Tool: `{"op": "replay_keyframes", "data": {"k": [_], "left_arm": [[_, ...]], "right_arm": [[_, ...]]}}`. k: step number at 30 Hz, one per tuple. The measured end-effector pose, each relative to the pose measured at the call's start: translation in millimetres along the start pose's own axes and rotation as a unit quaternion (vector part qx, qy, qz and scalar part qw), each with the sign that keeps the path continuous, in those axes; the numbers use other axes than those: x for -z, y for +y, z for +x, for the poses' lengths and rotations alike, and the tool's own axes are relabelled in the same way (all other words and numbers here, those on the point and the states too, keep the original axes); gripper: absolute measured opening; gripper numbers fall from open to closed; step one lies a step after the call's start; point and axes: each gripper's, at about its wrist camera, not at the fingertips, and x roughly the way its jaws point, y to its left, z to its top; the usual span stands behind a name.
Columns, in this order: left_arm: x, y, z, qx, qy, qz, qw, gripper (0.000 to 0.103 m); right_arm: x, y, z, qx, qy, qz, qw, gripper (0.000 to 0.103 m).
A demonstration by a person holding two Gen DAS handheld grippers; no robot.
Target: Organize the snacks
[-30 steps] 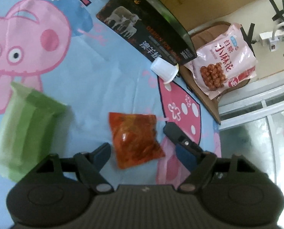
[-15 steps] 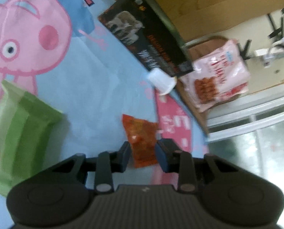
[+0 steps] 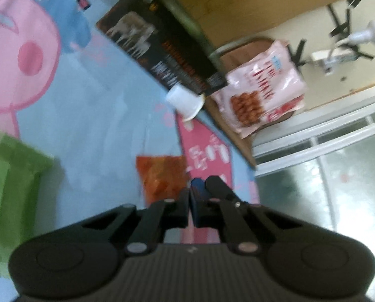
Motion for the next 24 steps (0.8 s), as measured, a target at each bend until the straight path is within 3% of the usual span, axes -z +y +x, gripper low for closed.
{"op": "replay_keyframes", "data": {"k": [4,6,10,15,19,21,24], "left_arm": [[-5.0,-3.1,-12.4,0.054,-0.002,-0.01,0.9985,0.003],[-4.7,-10.0,-16.2,0.061,-0.009,0.002,0.9981,0.003],[-0.8,-14.3,-11.1,0.012,0.004,0.01,0.9999,0.003],[5.1,-1.8,-0.2,-0.031,0.033,-0.011,0.9989,0.006],[0.6,8.8,10.8,-0.036,0.042,-0.029,0.9981,0.019],[-0.3,15.6,20.8,-0.045,0.054,-0.038,0.9968,0.019],[-1.5,28.9,30.2,-0.017,0.066,-0.068,0.9953,0.014]], "right_arm": [[-3.1,-11.1,-2.7,-0.025,0.002,0.045,0.999,0.051],[-3.8,-13.7,-4.1,-0.037,0.002,0.059,0.998,0.054],[-4.2,-12.1,-8.6,-0.029,-0.009,0.061,0.998,0.054],[-2.2,-5.4,-30.0,0.02,-0.011,0.043,0.999,0.055],[4.6,11.8,-39.4,0.076,0.023,-0.006,0.997,0.055],[8.4,14.1,-36.3,0.084,0.039,-0.014,0.996,0.054],[6.2,13.1,-24.0,0.084,0.047,0.0,0.995,0.048]]}}
